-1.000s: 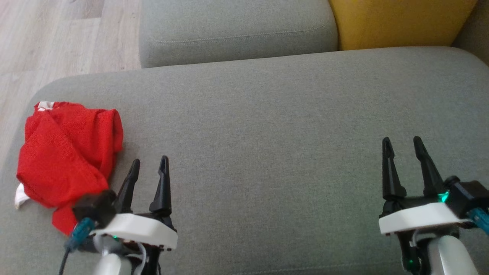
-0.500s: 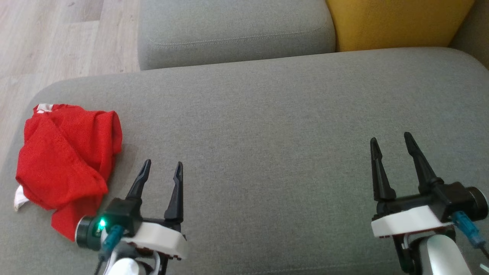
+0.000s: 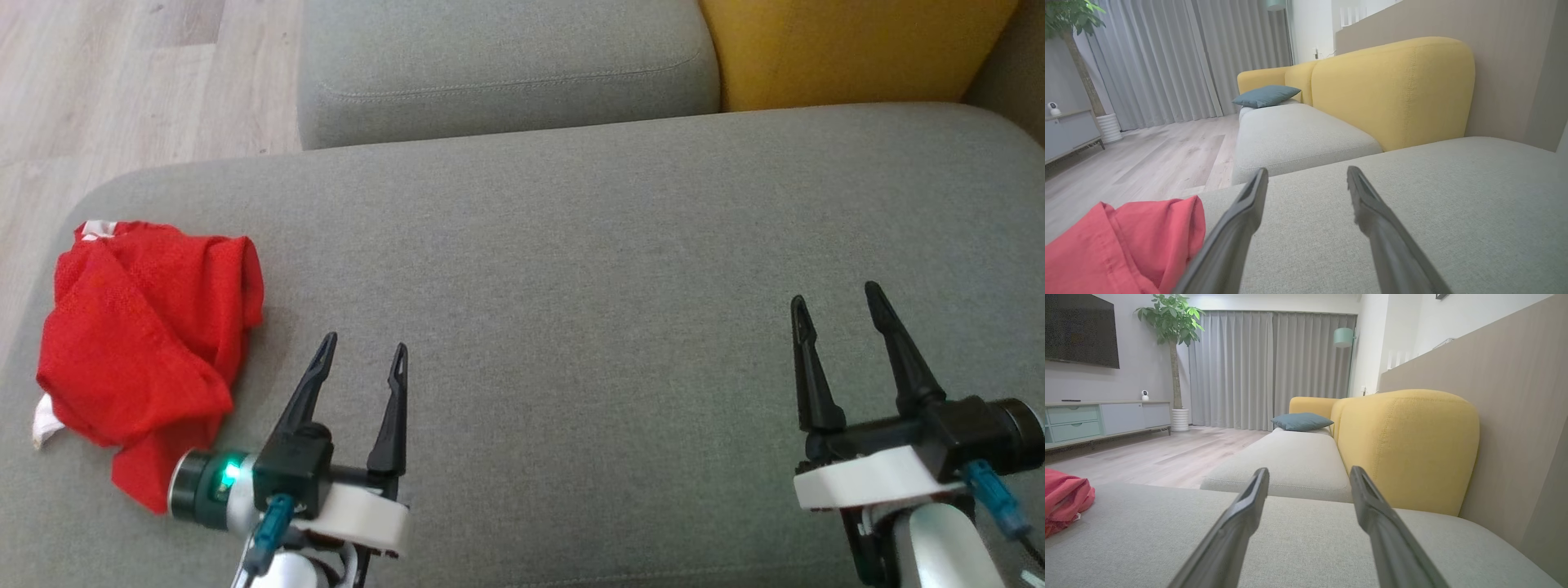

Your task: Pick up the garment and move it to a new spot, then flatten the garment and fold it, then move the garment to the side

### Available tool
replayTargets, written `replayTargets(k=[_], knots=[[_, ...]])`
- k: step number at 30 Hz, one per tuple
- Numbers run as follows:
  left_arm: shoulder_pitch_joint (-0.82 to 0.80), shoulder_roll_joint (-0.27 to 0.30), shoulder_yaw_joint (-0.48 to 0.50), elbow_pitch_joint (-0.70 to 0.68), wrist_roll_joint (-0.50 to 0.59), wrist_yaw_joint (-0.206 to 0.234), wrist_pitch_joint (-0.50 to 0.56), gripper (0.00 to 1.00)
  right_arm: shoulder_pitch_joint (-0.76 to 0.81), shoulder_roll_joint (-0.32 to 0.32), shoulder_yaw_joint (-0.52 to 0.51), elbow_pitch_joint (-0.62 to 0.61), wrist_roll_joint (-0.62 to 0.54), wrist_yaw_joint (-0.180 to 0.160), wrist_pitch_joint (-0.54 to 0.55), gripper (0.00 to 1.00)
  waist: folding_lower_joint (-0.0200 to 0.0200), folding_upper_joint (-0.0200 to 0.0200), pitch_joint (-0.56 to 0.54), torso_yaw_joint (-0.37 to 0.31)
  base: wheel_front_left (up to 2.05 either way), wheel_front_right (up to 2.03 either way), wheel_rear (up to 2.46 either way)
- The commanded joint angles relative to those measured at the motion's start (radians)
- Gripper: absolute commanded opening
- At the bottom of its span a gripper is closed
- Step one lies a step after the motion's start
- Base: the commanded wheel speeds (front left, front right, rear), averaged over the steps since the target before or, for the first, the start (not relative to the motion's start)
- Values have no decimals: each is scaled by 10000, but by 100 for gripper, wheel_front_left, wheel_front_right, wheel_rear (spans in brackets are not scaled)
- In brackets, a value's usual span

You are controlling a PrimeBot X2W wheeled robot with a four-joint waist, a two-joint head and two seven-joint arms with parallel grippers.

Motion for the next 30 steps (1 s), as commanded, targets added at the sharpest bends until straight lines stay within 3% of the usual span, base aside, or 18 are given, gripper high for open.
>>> replayTargets(k=[1, 5, 15, 22, 30], knots=[[-412, 85, 314, -399, 363, 126, -146, 100, -320, -85, 258, -318, -316, 40, -197, 100, 0, -1, -1, 1, 0, 0, 0], [-227, -289, 786, -512, 33, 110, -218, 100, -308, -87, 257, -254, -370, 40, -270, 100, 0, -1, -6, 7, 0, 0, 0], [189, -1043, 2460, -419, -998, -424, -218, 100, -326, -87, 107, 108, 396, 40, -270, 100, 0, -1, 19, 47, 0, 0, 0], [237, -1147, 2487, 291, -712, -1002, -218, 100, -308, -87, 26, 461, 714, 40, -270, 100, 0, -1, 22, 60, 0, 0, 0], [170, -1177, 2447, 781, -608, -1192, -218, 100, -270, -87, -96, 1006, 958, 40, -270, 100, 0, -1, 20, 43, 0, 0, 0]])
